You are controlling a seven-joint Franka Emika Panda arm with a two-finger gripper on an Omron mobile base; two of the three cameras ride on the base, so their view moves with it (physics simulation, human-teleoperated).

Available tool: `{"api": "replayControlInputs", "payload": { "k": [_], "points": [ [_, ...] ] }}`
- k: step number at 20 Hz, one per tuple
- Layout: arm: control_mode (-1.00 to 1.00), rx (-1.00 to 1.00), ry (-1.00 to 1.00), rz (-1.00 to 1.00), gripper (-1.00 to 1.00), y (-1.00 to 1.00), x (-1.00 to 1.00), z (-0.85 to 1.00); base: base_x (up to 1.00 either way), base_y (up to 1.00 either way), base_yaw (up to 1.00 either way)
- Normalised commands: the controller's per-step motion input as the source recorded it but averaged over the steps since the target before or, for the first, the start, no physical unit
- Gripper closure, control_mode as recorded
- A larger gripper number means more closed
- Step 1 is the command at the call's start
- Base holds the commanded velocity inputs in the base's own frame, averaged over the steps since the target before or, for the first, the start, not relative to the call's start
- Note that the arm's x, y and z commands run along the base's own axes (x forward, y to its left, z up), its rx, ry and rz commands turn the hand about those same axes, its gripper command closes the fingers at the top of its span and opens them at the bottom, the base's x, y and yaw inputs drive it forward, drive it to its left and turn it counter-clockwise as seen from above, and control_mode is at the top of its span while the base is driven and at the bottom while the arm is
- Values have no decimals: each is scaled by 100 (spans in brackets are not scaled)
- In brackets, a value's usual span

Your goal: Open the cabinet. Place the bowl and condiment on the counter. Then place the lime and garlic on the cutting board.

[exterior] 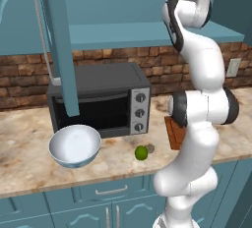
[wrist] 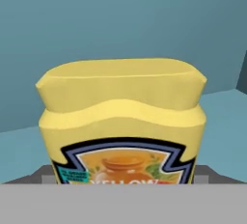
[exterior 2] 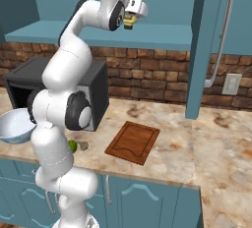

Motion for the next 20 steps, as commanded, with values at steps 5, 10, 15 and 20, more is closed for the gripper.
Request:
{"api": "replayControlInputs", "payload": {
  "k": [5,10,15,20],
  "points": [
    [-100,0,-24,12,100,0,-100,-39,0,0,0],
    [-100,2,-14,11,100,0,-100,-20,0,0,0],
    [-100,3,-1,14,100,0,-100,5,0,0,0],
    [-100,0,0,16,100,0,-100,3,0,0,0]
  ]
}}
